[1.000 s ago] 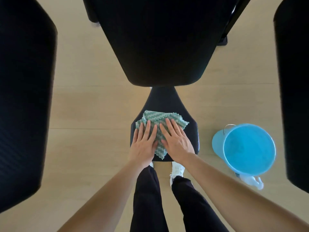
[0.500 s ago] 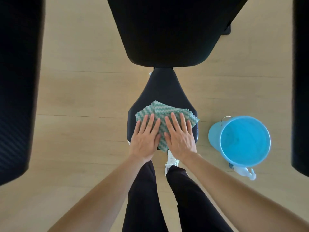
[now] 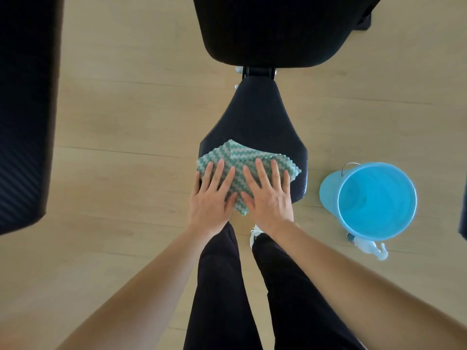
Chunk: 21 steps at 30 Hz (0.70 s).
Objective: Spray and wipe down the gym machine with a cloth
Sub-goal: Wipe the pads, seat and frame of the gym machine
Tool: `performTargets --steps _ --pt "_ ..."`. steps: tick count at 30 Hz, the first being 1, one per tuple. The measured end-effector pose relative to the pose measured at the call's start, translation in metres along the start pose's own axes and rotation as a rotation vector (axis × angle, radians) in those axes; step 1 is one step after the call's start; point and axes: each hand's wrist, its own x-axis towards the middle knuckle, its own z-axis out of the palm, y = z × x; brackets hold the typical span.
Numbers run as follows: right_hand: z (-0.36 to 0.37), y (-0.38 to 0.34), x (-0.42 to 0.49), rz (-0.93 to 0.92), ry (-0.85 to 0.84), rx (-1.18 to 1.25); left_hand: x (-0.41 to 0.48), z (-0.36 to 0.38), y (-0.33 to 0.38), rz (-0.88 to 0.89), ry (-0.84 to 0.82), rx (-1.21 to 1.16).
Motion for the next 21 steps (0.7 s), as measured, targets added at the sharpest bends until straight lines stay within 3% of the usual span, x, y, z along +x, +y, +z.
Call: performTargets --steps 6,14,21 --pt "-0.007 -0.033 0.033 -0.112 -0.057 -0.079 -0.007 -0.006 -0.015 -0.158 -0.053 -0.032" --pt "-0.028 0.042 0.078 0.036 0.038 -0.039 0.112 -0.03 0.022 0.042 -0.081 -0.016" --pt "-0.014 0.056 0.009 0.191 0.013 0.047 0.066 -0.009 0.06 0.181 -0.075 0.043"
